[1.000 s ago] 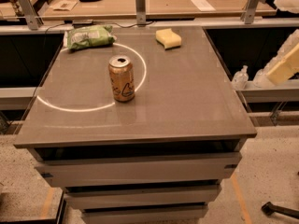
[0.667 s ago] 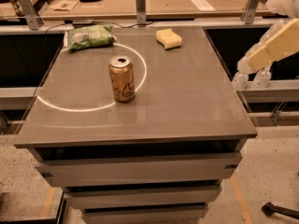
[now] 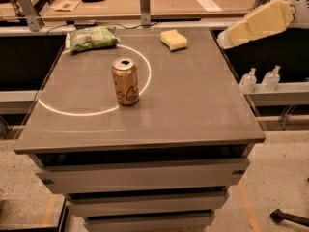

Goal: Move sponge near green jalapeno chip bag

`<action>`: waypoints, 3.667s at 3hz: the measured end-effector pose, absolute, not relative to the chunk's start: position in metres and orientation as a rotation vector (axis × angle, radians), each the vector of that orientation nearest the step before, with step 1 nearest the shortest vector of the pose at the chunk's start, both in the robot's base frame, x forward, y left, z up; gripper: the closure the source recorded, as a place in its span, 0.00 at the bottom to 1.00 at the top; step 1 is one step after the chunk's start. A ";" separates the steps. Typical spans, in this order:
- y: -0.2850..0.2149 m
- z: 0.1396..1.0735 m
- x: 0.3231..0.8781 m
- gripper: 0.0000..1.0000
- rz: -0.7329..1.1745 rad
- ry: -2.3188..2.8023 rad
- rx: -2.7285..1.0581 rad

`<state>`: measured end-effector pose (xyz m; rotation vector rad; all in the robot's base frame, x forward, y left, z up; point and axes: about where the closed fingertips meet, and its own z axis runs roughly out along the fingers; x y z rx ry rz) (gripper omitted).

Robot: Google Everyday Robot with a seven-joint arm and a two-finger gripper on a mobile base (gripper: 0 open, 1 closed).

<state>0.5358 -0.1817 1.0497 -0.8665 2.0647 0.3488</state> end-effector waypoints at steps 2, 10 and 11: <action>-0.177 1.045 0.551 0.00 0.326 2.058 -0.786; -0.128 0.937 0.775 0.00 0.332 2.006 -0.743; -0.125 0.917 0.801 0.00 0.348 2.003 -0.798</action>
Offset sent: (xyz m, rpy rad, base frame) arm 0.0569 0.0091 -0.0195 0.0896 -0.0834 -0.2482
